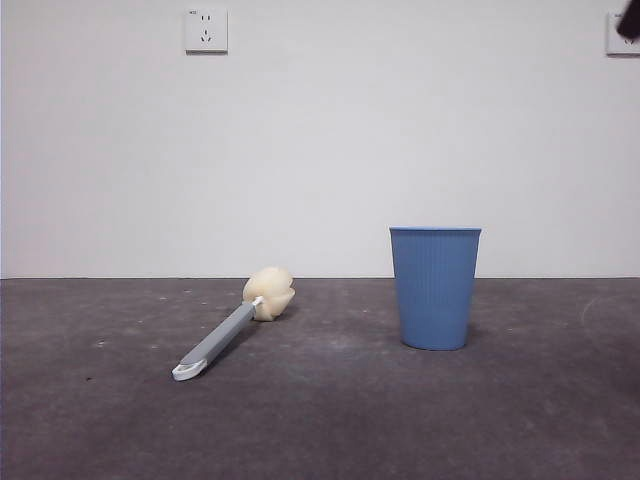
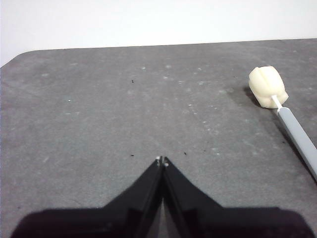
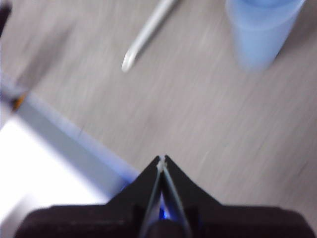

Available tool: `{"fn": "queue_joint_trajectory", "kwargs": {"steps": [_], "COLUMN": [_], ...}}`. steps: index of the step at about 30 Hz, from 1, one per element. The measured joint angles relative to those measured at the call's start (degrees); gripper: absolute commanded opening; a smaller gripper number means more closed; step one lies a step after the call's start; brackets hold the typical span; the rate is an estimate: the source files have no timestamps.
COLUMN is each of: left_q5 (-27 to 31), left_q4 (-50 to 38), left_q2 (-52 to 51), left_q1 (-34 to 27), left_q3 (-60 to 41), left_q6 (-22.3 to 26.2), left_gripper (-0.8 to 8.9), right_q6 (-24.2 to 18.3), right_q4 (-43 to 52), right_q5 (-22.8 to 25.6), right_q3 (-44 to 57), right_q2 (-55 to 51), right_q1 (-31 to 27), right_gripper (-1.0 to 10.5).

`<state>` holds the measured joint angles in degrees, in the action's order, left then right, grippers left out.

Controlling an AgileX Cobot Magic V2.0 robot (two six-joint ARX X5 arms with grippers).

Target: Pick up the cup brush,pick up the cup,insert the brush into the cup,clean the cup,put the cup brush back,put the cup back to the fixed position on the table

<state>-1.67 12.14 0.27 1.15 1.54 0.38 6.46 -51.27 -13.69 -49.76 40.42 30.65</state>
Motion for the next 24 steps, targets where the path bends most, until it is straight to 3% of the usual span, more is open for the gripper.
{"fn": "queue_joint_trajectory", "kwargs": {"steps": [5, 9, 14, 18, 24], "left_q5": [0.0, 0.0, 0.0, 0.0, 0.0], "left_q4": [0.0, 0.0, 0.0, 0.0, 0.0], "left_q2": [0.0, 0.0, 0.0, 0.0, 0.0], "left_q1": [0.0, 0.0, 0.0, 0.0, 0.0], "left_q3": [0.0, 0.0, 0.0, 0.0, 0.0], "left_q6": [0.0, 0.0, 0.0, 0.0, 0.0], "left_gripper": [-0.03, -0.03, -0.03, -0.03, -0.03], "right_q6": [-6.2, -7.8, -8.6, -8.7, -8.9], "right_q4": [17.9, 27.6, 36.0, 39.9, 40.6], "right_q5": [-4.2, -7.2, -7.3, -7.2, -7.1], "right_q3": [4.1, 11.5, 23.2, 30.8, 38.6], "right_q2": [-6.0, -11.7, -20.7, -27.4, -34.7], "right_q1": [-9.1, -19.7, -31.0, -35.8, -36.8], "right_gripper": [0.0, 0.0, 0.0, 0.0, 0.0]}}
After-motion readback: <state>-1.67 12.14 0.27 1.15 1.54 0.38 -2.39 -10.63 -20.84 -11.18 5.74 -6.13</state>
